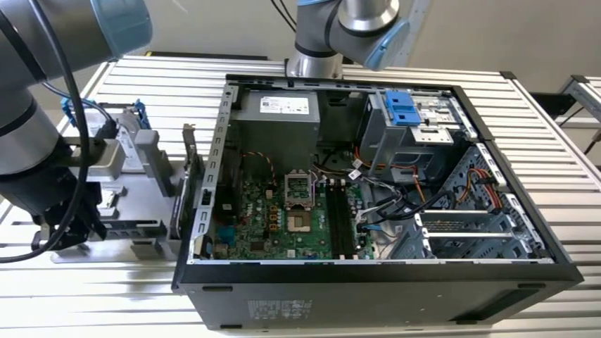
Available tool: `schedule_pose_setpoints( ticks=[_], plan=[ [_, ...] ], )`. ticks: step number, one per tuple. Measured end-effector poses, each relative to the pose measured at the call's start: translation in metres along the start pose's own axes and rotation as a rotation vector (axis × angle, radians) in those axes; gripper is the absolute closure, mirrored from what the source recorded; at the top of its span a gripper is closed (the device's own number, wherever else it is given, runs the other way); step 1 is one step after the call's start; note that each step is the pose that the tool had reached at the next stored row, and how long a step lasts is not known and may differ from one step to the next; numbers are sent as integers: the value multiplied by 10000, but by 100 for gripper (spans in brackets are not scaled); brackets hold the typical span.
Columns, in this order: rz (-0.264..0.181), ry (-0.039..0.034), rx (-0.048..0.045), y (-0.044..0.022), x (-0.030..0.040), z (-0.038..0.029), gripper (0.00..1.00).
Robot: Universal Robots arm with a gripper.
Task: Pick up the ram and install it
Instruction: 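Pick up the ram and move it above insertion slot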
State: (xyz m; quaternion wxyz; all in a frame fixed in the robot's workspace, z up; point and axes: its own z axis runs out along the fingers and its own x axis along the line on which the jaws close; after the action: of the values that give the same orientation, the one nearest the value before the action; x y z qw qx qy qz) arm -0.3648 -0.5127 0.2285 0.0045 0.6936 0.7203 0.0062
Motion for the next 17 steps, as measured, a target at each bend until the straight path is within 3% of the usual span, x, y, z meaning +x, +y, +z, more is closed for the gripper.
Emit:
schedule_pose_setpoints(
  ticks=[17],
  plan=[
    [0,0,0,1,0,-84,100]
  ],
)
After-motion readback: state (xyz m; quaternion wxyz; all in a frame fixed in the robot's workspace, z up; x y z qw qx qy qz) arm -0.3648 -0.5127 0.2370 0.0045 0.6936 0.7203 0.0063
